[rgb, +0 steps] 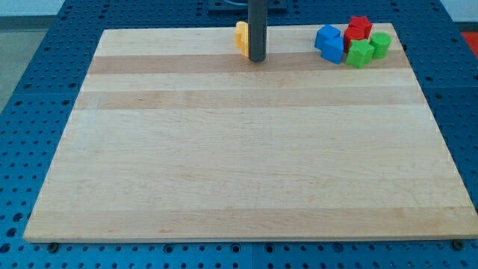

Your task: Point your arm to the top right of the green circle

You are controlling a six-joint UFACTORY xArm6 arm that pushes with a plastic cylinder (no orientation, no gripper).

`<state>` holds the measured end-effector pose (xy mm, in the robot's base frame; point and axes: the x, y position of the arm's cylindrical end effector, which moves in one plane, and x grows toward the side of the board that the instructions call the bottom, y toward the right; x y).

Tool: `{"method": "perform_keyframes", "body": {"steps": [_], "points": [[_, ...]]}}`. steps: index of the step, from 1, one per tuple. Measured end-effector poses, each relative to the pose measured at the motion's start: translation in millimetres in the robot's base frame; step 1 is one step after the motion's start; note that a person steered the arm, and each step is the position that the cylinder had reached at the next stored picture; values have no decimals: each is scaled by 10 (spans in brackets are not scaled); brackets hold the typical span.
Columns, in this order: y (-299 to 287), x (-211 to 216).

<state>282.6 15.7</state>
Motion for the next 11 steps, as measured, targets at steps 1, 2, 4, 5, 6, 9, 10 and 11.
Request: {"method": "perform_keyframes", "body": {"steps": [1,2,4,5,6,9,10,11], "points": [[0,0],[73,281],[1186,858],[1869,790],[2312,485],[3273,-372],[3141,-738],[2920,-762]]}}
